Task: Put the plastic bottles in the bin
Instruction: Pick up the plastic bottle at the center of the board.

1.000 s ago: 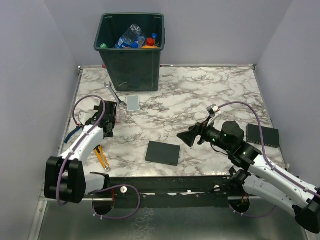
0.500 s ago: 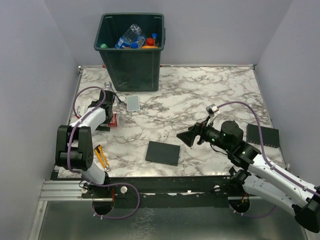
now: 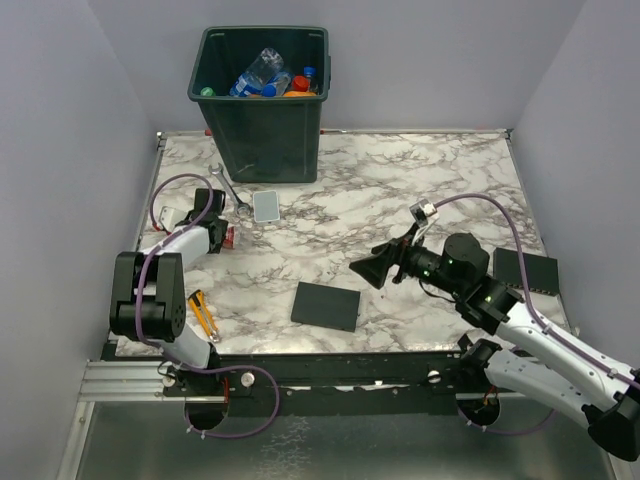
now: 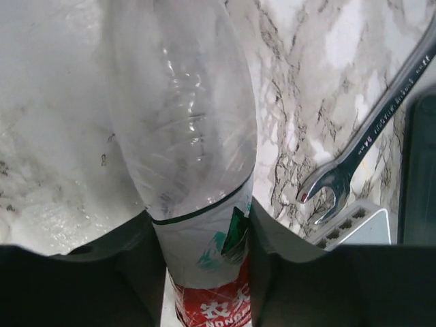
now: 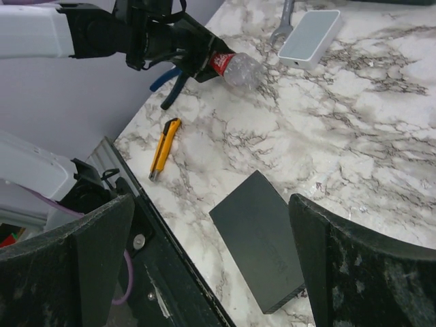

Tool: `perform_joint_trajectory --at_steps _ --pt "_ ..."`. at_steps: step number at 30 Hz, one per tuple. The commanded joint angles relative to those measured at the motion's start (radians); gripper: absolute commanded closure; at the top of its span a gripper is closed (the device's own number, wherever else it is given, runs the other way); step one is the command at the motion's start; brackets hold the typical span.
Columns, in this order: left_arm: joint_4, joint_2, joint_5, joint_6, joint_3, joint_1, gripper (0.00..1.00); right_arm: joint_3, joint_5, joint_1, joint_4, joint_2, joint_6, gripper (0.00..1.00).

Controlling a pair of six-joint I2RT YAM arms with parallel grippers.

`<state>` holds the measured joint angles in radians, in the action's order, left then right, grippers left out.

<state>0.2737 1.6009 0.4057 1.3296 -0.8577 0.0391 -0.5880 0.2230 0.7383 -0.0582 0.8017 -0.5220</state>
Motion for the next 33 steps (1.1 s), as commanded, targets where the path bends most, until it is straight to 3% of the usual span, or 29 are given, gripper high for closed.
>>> perform_joint_trajectory --at_steps 1,4,6,12,17,26,33 --pt "-0.081 -0.056 -0.095 -0.153 0.072 -0.012 0.68 -0.062 0.059 0.004 0.021 0.02 0.033 0.01" --pt "-0.08 -0.169 -0.142 -0.222 0.098 -0.003 0.76 -0.091 0.105 0.004 0.013 0.057 0.04 0.01" --pt "-0.081 -0.295 -0.18 -0.272 0.118 0.021 0.76 -0.122 0.169 0.004 0.002 0.105 0.047 0.01" --pt "-0.158 -0.683 -0.432 -0.44 0.134 0.058 0.7 -0.219 0.337 0.004 -0.056 0.302 0.04 0.0" --pt "-0.242 -0.885 -0.682 -0.498 0.115 0.07 0.68 -0.3 0.362 0.045 -0.132 0.399 0.043 0.0" --pt "-0.379 -0.898 -0.863 -0.498 0.081 0.164 0.68 -0.483 0.196 0.162 -0.148 0.523 0.101 0.0" --pt "-0.403 -0.875 -0.901 -0.526 0.04 0.208 0.68 -0.604 0.196 0.209 -0.122 0.638 0.111 0.0"
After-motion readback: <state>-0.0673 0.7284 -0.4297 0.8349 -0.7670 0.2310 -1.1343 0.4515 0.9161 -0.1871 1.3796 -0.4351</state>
